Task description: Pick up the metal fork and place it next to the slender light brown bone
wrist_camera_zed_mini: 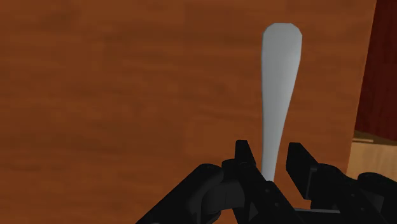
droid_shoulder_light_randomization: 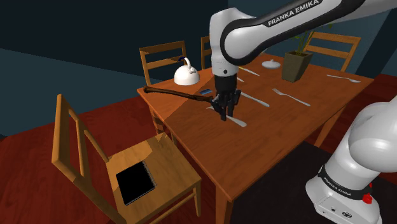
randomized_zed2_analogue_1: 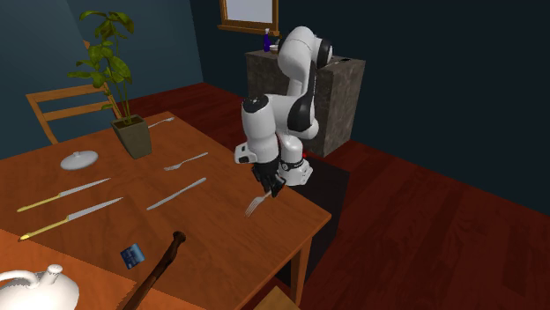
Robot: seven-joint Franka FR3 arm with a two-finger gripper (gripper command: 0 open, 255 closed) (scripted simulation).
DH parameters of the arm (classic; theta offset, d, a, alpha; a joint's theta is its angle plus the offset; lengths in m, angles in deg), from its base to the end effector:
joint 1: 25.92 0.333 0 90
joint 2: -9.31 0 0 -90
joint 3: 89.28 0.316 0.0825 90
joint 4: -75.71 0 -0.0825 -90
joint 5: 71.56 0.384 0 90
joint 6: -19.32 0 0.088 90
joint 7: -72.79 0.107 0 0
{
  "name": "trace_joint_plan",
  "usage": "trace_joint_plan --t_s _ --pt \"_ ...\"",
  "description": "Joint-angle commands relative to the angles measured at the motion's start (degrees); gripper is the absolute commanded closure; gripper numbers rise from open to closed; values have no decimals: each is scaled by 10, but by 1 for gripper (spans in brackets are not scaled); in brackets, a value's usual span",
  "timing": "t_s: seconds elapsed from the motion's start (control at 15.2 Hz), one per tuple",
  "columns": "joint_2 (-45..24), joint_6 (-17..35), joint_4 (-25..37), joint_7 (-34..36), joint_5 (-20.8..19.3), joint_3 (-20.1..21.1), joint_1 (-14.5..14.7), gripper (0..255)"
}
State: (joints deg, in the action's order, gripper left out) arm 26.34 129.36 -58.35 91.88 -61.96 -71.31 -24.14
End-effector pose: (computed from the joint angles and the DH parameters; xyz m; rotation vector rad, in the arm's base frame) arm 0.4112 0.1639 0.4347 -3.1147 0.1177 0.2269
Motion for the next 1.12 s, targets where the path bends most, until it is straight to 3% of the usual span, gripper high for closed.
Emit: trace_joint_plan --t_s 0.0,0.53,1.06 --pt "-53 1 51 12 -14 6 -5 255" --pt "-243 -28 264 57 -78 17 -4 255" --pt "-451 -118 554 89 -140 9 36 255"
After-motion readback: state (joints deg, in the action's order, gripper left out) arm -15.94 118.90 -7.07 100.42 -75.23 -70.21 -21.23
